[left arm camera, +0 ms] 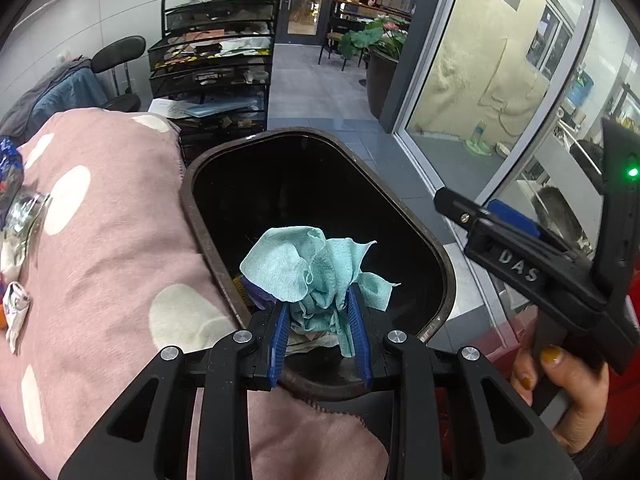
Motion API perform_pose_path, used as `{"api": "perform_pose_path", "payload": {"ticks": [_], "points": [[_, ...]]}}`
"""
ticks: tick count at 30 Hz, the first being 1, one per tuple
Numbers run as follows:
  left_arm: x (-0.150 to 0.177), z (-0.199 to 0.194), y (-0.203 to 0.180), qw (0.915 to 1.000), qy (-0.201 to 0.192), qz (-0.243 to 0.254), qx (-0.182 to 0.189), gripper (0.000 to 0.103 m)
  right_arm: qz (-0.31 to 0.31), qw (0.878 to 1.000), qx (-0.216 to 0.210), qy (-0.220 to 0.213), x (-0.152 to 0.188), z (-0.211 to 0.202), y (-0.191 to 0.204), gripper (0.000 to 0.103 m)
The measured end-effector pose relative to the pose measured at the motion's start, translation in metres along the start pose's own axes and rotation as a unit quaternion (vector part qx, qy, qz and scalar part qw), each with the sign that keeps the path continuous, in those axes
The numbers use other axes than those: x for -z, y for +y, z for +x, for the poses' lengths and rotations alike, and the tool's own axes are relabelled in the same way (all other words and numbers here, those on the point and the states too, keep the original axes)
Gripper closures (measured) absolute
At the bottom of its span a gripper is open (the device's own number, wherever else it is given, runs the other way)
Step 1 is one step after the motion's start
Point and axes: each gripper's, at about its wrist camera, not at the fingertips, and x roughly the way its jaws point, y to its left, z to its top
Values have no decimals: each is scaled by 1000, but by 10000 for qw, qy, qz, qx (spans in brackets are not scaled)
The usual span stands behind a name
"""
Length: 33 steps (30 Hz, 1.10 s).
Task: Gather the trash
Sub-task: 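Lower the teal cloth into the bin and open the left tool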
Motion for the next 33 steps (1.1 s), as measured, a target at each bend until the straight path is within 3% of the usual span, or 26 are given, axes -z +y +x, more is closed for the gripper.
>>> {"api": "perform_pose_path", "payload": {"ticks": [11, 13, 16, 17, 21, 24, 29, 33], "points": [[-11, 34, -16, 9993, 273, 231, -148, 73, 131, 9998, 157, -9, -8, 2, -18, 24], [-11, 38, -17, 9990, 292, 281, -201, 68, 158, 9997, 176, -22, -7, 2, -20, 22], [-9, 41, -18, 9988, 274, 312, -256, 41, 163, 9997, 181, -52, -6, 2, -22, 19], [-8, 40, -19, 9987, 229, 345, -296, 33, 163, 9997, 189, -58, -6, 2, -22, 18], [-7, 34, -21, 9980, 10, 469, -432, 18, 196, 9996, 171, -96, -5, 1, -24, 13], [-5, 26, -23, 9973, -188, 542, -465, 15, 188, 9996, 148, -133, -6, 0, -23, 11], [-3, 5, -24, 9923, -580, 715, -823, 15, 100, 9996, 83, -252, -5, -5, -18, 10], [0, -22, -15, 9889, -992, 580, -943, 12, -30, 9994, -14, -346, -5, -9, -9, 10]]}}
